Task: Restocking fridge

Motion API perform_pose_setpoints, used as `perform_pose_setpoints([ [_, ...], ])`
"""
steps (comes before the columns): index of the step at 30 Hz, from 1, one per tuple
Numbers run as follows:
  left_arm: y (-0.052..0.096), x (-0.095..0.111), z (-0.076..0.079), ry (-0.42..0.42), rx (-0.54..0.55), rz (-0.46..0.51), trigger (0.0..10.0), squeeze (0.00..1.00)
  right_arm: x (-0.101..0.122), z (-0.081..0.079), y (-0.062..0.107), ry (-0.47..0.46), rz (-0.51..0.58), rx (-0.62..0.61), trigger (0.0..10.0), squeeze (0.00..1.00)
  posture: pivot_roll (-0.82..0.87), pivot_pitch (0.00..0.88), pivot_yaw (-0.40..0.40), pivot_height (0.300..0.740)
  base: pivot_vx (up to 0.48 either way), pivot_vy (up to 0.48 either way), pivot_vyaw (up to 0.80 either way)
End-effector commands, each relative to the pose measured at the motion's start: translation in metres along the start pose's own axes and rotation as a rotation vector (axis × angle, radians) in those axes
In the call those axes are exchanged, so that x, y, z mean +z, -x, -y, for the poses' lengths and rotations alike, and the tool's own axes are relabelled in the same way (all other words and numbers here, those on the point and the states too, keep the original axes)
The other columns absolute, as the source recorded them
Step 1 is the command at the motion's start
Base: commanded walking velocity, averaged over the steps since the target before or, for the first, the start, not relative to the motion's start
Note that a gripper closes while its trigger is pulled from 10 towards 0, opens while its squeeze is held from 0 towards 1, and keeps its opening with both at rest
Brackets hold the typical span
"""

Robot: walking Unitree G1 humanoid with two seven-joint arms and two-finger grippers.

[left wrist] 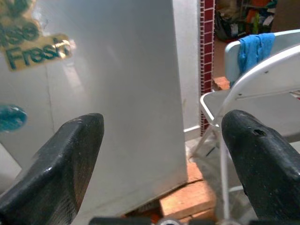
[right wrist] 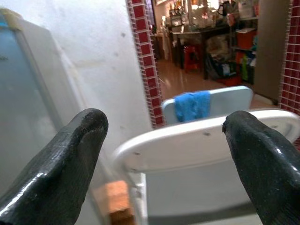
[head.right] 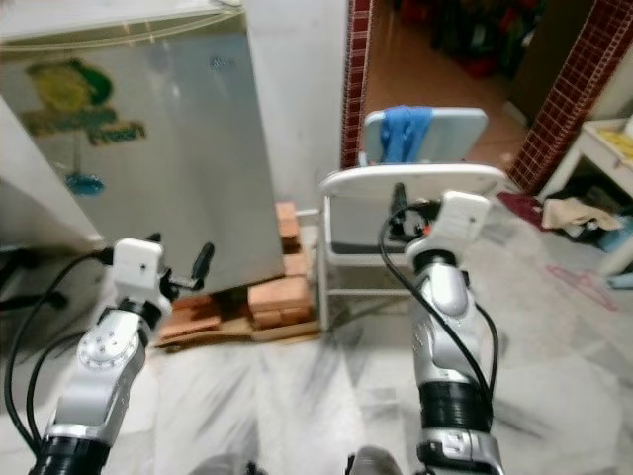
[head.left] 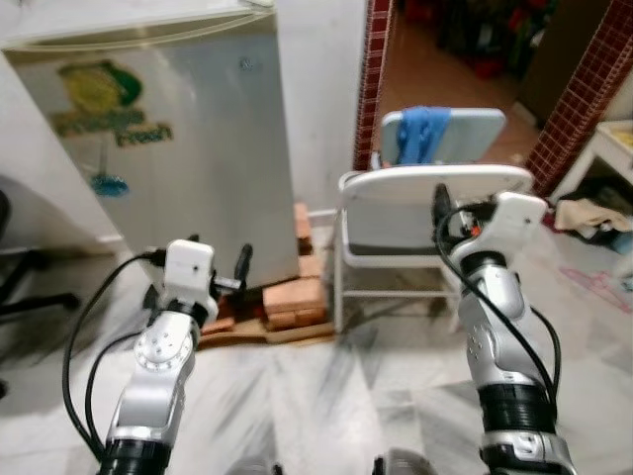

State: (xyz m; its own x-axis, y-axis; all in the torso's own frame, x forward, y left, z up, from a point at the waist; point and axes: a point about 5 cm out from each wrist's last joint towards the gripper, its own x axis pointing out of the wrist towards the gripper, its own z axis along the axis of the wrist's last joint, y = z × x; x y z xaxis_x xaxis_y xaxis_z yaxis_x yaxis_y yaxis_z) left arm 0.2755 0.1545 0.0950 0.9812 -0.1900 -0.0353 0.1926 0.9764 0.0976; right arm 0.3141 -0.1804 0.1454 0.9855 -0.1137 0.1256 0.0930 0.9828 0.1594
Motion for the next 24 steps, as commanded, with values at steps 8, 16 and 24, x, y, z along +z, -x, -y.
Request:
perform_pose_setpoints([
  [8, -0.007, 0.0, 0.005, 0.009, -0.018, -0.003, 10.0, 0.0, 0.001, 0.017, 0.004, 0.006, -0.051, -0.103, 10.0, 0.0, -0.11, 0.0, 0.077, 0.74, 0.0, 0.469, 0.0],
  [16, -0.007, -0.011, 0.018, 0.007, -0.082, -0.031, 10.0, 0.0, -0.01, 0.051, 0.016, -0.065, -0.112, -0.296, 10.0, 0.0, -0.14, 0.0, 0.077, 0.74, 0.0, 0.465, 0.0],
  [24, -0.009, -0.011, 0.011, 0.015, -0.039, -0.025, 10.0, 0.0, -0.02, 0.033, 0.024, 0.0, -0.142, -0.199, 10.0, 0.0, -0.12, 0.0, 0.034, 0.74, 0.0, 0.46, 0.0],
])
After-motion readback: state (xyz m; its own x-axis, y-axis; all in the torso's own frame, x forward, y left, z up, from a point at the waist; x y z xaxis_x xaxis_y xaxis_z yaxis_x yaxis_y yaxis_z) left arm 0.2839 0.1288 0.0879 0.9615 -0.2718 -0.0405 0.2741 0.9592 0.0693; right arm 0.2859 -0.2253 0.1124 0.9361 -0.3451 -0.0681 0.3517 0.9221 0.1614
